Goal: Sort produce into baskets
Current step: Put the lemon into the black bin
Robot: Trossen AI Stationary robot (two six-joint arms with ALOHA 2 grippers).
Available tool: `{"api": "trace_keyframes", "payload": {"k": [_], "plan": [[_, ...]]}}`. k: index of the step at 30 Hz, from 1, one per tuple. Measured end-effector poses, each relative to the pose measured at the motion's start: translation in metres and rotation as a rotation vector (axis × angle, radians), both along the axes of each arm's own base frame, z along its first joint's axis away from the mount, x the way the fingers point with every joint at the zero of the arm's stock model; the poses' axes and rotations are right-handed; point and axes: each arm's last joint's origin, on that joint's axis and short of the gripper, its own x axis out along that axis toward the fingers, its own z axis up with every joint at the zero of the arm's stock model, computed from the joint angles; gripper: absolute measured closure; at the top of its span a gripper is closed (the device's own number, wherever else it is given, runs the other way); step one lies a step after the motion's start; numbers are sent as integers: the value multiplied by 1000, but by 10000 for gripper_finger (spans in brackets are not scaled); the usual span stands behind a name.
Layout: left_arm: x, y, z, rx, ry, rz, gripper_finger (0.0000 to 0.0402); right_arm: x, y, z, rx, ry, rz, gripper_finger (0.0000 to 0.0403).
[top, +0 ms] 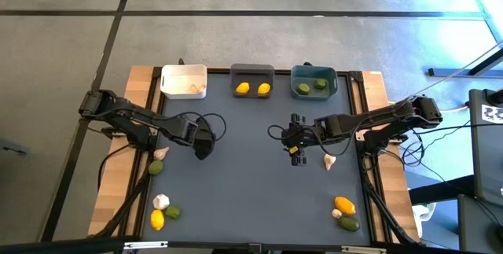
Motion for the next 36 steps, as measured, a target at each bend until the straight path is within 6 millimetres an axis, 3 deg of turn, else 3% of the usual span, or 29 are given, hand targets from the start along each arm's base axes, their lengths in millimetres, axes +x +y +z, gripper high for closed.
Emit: {"api": "trace_keyframes", "payload": {"k": [5, 12, 22, 29, 36], "plan": [[0, 0, 0, 4, 8, -19, 272, 0, 0, 0, 0, 0, 0, 146], [3, 0, 3, 4, 9, -35, 265, 0, 0, 0, 0, 1, 0, 146], [35, 0, 47, 32, -112, -148, 264, -2, 0, -2, 26, 24, -47, 146], [60, 17, 84, 105, -258, -195, 263, -2, 0, -1, 43, 17, -72, 146], [77, 47, 97, 181, -421, -171, 263, -2, 0, -1, 53, 10, -85, 146]]}}
